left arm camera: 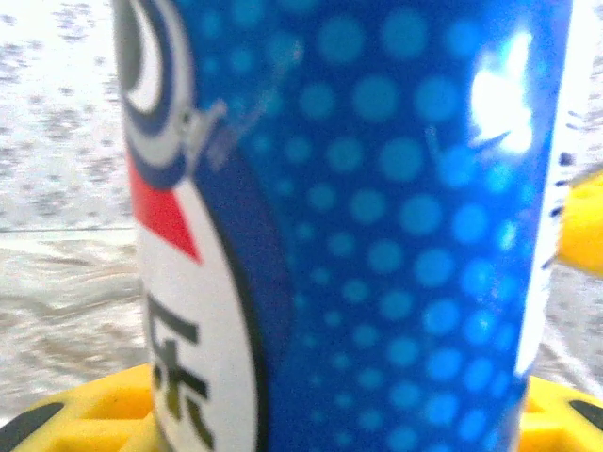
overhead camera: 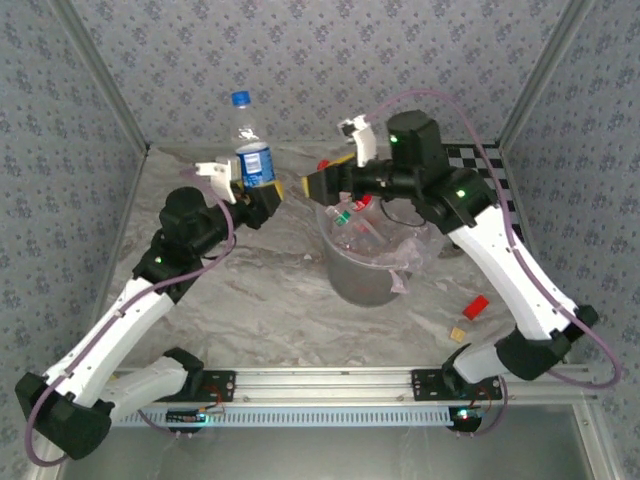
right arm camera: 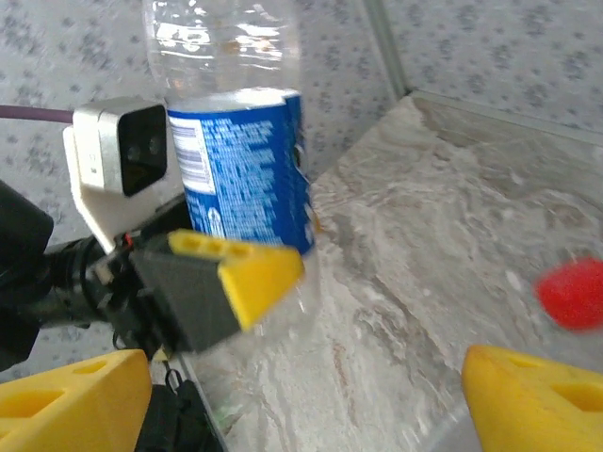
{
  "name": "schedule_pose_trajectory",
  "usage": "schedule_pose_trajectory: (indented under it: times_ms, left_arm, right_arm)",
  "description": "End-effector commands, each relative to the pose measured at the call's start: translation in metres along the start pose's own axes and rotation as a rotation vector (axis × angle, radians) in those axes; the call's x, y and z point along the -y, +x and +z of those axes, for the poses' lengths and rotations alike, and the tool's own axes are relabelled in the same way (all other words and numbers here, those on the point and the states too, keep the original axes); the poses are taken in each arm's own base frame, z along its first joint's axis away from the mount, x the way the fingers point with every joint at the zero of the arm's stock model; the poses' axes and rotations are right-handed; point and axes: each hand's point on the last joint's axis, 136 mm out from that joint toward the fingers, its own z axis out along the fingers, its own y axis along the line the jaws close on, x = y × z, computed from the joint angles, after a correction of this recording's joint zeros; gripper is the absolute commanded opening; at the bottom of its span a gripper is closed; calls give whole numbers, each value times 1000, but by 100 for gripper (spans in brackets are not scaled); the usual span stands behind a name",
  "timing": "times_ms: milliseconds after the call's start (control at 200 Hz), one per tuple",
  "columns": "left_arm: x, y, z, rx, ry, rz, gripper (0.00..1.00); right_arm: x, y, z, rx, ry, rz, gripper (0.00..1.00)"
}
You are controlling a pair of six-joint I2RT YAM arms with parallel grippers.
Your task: Put the plastic bottles in the bin
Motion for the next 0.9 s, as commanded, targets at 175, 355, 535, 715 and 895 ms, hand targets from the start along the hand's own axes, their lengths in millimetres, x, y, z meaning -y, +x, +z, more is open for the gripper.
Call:
schedule_pose_trajectory:
  times_ms: [175,355,535,715,895]
  left_arm:
    - [57,-7,8,60,212,-90,40]
    - [74,-7,13,44,285,-109,45]
    - [90,-6,11,37,361,-115,48]
    - [95,-1,14,9,369,-108,52]
    - [92,4,13,-21,341,-70,71]
  right_arm:
    - [-21,-14,11,16,-49,-94,91]
    - [-25,-14,20,1,-99,-82,88]
    - [-22,-16,29,-17,-116,-70,82]
    - [-12,-20,29,-16,-93,-79,51]
    - [-10,-32,6,23,-50,-101,42]
